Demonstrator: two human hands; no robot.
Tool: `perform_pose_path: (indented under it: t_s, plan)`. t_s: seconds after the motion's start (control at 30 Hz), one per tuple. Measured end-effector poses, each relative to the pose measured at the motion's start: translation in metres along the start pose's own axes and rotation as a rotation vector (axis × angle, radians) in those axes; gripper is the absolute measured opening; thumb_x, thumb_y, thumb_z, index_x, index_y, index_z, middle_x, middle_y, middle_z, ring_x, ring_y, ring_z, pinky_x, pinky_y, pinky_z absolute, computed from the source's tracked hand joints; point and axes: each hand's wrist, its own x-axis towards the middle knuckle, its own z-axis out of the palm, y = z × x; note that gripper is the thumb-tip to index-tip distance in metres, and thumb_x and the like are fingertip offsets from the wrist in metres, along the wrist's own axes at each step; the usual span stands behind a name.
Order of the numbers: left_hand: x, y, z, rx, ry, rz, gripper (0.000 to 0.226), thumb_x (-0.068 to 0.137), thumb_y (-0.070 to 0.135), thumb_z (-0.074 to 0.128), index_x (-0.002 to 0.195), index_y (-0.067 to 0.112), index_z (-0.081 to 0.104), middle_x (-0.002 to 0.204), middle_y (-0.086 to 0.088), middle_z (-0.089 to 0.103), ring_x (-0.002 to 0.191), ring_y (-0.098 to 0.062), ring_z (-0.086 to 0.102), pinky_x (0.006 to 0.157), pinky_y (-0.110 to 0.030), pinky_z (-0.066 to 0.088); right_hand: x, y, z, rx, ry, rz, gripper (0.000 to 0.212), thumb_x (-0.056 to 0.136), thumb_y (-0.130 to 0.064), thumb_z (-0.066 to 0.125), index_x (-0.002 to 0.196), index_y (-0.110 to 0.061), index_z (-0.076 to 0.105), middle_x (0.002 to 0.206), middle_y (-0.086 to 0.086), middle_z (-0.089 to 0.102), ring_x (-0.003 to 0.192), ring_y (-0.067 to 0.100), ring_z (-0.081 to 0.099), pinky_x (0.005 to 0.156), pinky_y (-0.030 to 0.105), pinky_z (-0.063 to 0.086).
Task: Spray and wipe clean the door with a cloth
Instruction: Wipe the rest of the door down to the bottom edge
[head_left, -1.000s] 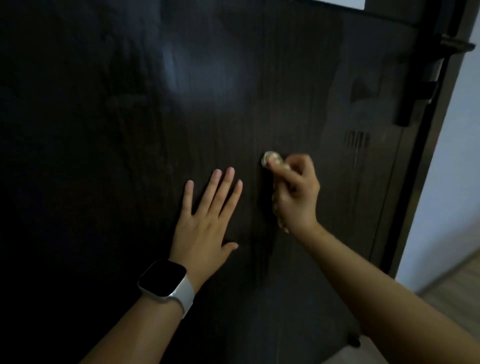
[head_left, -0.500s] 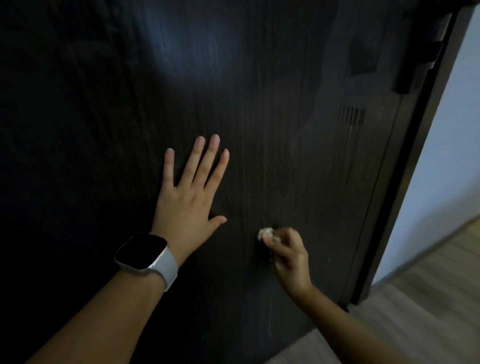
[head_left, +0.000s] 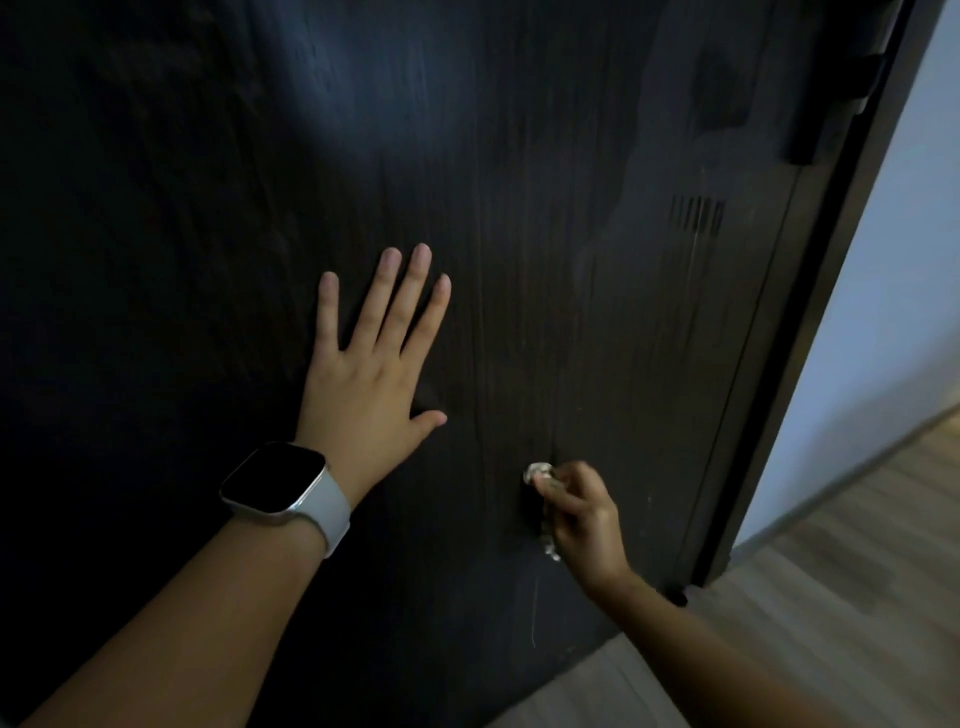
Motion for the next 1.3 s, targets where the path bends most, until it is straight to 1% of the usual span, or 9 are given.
perform_pose_path:
  t_s: [0.07, 0.17, 0.37, 0.57, 0.67, 0.87, 0.97, 1.2, 1.3]
  plan:
    - [0.001, 0.0, 0.0, 0.001, 0.001, 0.0, 0.128, 0.069, 0.072, 0.062, 0.152, 0.015, -0.017, 0.157, -0.013, -0.03, 0.145, -0.03, -0.025, 0.112, -0.059, -0.014, 0.022, -0.013, -0.015, 0.096, -0.015, 0.056, 0.026, 0.09, -0.007, 0.066, 0.104, -0.028, 0.067, 0.097, -0.021, 0.051, 0.089, 0.01, 0.061, 0.076, 0.032, 0.055]
    - [0.001, 0.0, 0.0, -0.009, 0.012, 0.001, 0.128, 0.068, 0.07, 0.065, 0.153, 0.015, -0.013, 0.158, -0.013, -0.026, 0.146, -0.03, -0.022, 0.113, -0.059, -0.013, 0.092, -0.025, -0.045, 0.175, 0.17, 0.105, 0.012, 0.091, 0.0, 0.062, 0.098, 0.006, 0.069, 0.083, -0.002, 0.05, 0.077, -0.009, 0.055, 0.067, 0.012, 0.045]
    - [0.002, 0.0, 0.0, -0.02, 0.008, 0.003, 0.129, 0.065, 0.069, 0.069, 0.154, 0.015, -0.007, 0.16, -0.013, -0.021, 0.147, -0.03, -0.019, 0.113, -0.058, -0.015, 0.175, -0.033, -0.059, 0.225, 0.674, 0.281, 0.01, 0.091, -0.002, 0.063, 0.096, -0.001, 0.071, 0.092, 0.008, 0.049, 0.078, -0.005, 0.051, 0.075, 0.011, 0.043]
    - [0.0, 0.0, -0.002, -0.002, -0.002, 0.005, 0.129, 0.065, 0.069, 0.069, 0.154, 0.015, -0.008, 0.16, -0.013, -0.021, 0.147, -0.03, -0.019, 0.113, -0.058, -0.016, 0.073, -0.03, -0.008, -0.001, 0.038, -0.328, 0.043, 0.081, 0.007, 0.061, 0.115, -0.018, 0.062, 0.106, 0.006, 0.05, 0.095, 0.022, 0.052, 0.082, 0.027, 0.045]
    - [0.0, -0.001, -0.002, -0.012, 0.008, 0.01, 0.13, 0.064, 0.067, 0.07, 0.153, 0.014, -0.008, 0.16, -0.013, -0.019, 0.148, -0.03, -0.017, 0.114, -0.059, -0.011, 0.087, -0.016, -0.03, -0.025, -0.034, -0.354, 0.029, 0.087, -0.002, 0.059, 0.108, -0.019, 0.067, 0.106, 0.001, 0.049, 0.094, 0.016, 0.051, 0.081, 0.023, 0.044]
    - [0.0, -0.001, 0.0, -0.029, 0.016, 0.012, 0.129, 0.065, 0.068, 0.069, 0.153, 0.015, -0.008, 0.16, -0.013, -0.019, 0.148, -0.03, -0.015, 0.114, -0.058, -0.012, 0.206, -0.027, -0.087, 0.118, 0.589, 0.127, 0.011, 0.09, -0.004, 0.064, 0.085, -0.011, 0.07, 0.088, 0.0, 0.048, 0.078, -0.001, 0.048, 0.073, 0.018, 0.042]
    - [0.0, -0.002, 0.0, -0.044, 0.021, 0.011, 0.127, 0.065, 0.067, 0.069, 0.154, 0.015, -0.005, 0.161, -0.013, -0.017, 0.148, -0.03, -0.014, 0.115, -0.058, -0.013, 0.217, -0.048, -0.064, 0.16, 0.705, 0.076, 0.014, 0.087, 0.005, 0.061, 0.089, -0.004, 0.072, 0.088, 0.007, 0.047, 0.081, 0.01, 0.049, 0.075, 0.024, 0.043]
    - [0.0, -0.002, -0.001, -0.045, 0.015, 0.014, 0.129, 0.064, 0.067, 0.071, 0.154, 0.015, -0.005, 0.161, -0.012, -0.018, 0.148, -0.03, -0.015, 0.115, -0.058, -0.013, 0.1, -0.026, -0.025, -0.038, 0.041, -0.418, 0.045, 0.08, 0.009, 0.063, 0.114, -0.02, 0.063, 0.107, 0.005, 0.049, 0.095, 0.022, 0.051, 0.082, 0.025, 0.042]
    - [-0.001, -0.001, -0.002, -0.024, 0.003, 0.009, 0.128, 0.067, 0.07, 0.067, 0.153, 0.015, -0.01, 0.159, -0.013, -0.022, 0.147, -0.03, -0.019, 0.114, -0.059, -0.014, 0.123, -0.012, -0.054, -0.084, 0.011, -0.423, 0.023, 0.092, -0.004, 0.056, 0.104, -0.015, 0.072, 0.099, 0.009, 0.055, 0.091, 0.021, 0.052, 0.08, 0.023, 0.04]
